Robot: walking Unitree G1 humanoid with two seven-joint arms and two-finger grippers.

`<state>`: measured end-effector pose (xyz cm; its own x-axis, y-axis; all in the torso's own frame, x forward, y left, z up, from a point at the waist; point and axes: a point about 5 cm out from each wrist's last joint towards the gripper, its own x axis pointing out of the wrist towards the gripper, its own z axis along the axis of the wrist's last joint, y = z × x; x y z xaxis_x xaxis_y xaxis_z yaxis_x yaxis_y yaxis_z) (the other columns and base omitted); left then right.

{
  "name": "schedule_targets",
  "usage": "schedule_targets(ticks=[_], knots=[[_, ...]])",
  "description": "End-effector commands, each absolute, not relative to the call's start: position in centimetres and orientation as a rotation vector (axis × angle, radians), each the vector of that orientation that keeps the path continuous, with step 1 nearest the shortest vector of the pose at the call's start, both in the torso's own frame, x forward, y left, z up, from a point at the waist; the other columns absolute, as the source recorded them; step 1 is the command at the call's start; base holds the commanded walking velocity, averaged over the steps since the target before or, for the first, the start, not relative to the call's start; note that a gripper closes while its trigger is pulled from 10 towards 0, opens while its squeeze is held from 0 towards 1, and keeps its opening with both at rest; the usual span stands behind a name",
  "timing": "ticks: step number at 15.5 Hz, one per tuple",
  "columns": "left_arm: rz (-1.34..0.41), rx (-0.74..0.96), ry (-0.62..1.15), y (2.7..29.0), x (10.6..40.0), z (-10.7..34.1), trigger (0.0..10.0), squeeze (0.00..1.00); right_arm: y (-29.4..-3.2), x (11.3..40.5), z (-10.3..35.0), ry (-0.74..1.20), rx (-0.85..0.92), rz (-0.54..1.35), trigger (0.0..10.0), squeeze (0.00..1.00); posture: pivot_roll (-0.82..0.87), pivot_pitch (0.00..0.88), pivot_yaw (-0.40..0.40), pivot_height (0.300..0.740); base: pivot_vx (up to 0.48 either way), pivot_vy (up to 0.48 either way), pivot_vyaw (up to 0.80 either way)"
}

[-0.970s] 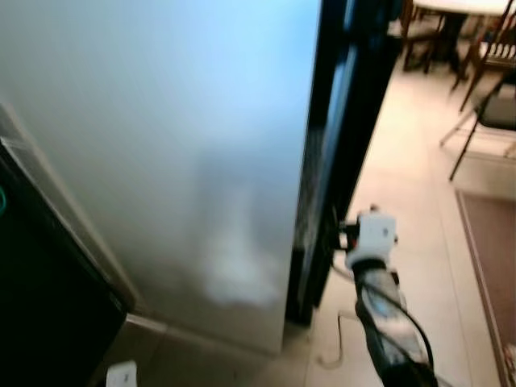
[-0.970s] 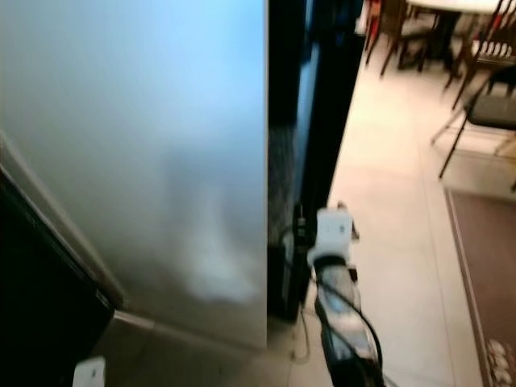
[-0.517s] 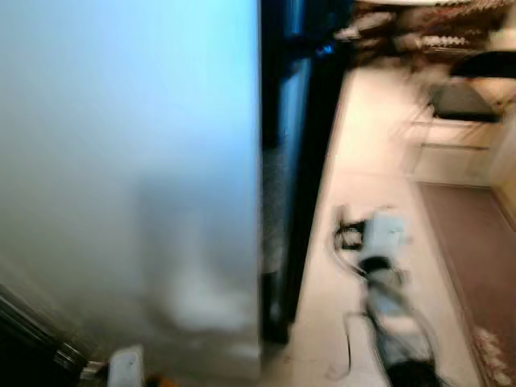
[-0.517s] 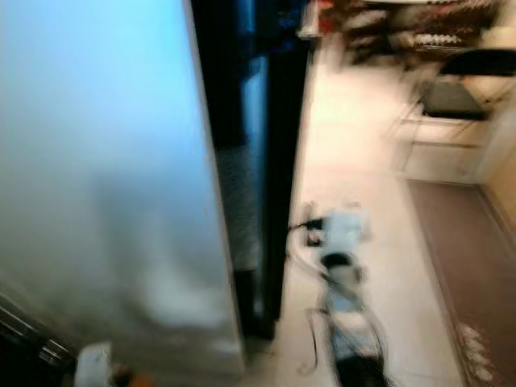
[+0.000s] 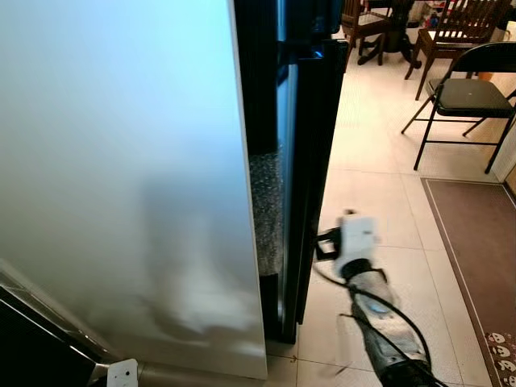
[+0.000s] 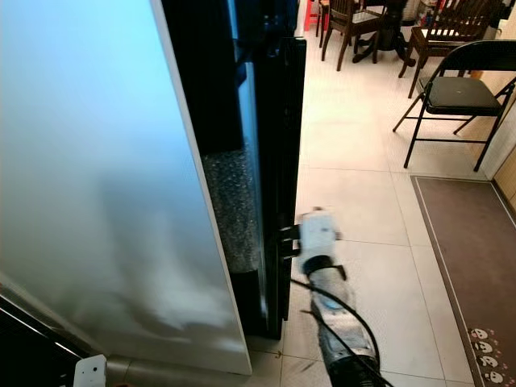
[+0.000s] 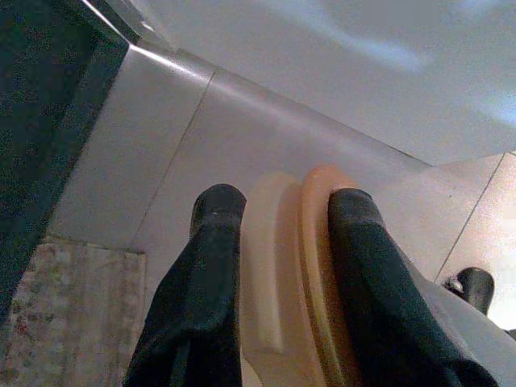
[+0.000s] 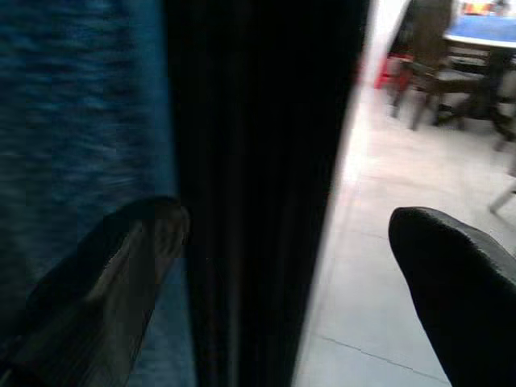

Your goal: Restocking fridge

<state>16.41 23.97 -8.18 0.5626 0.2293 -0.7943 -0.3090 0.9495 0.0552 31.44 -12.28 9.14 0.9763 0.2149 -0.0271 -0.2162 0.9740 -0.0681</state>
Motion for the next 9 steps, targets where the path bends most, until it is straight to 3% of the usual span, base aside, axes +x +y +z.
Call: schedule_targets(ticks=[1, 9], knots=[[0.301, -0.108, 0.959, 23.3, 15.8, -8.7, 10.0, 0.0, -12.1, 31.9, 9.7, 0.016, -0.093, 0.236, 10.0, 0.0, -0.14, 0.0, 0.048, 0.74, 0.0, 0.0, 0.0], [0.305, -0.117, 0.953, 23.0, 16.1, -8.6, 10.0, 0.0, -11.2, 35.3, 12.0, 0.009, -0.111, 0.305, 10.0, 0.0, -0.13, 0.0, 0.043, 0.74, 0.0, 0.0, 0.0]])
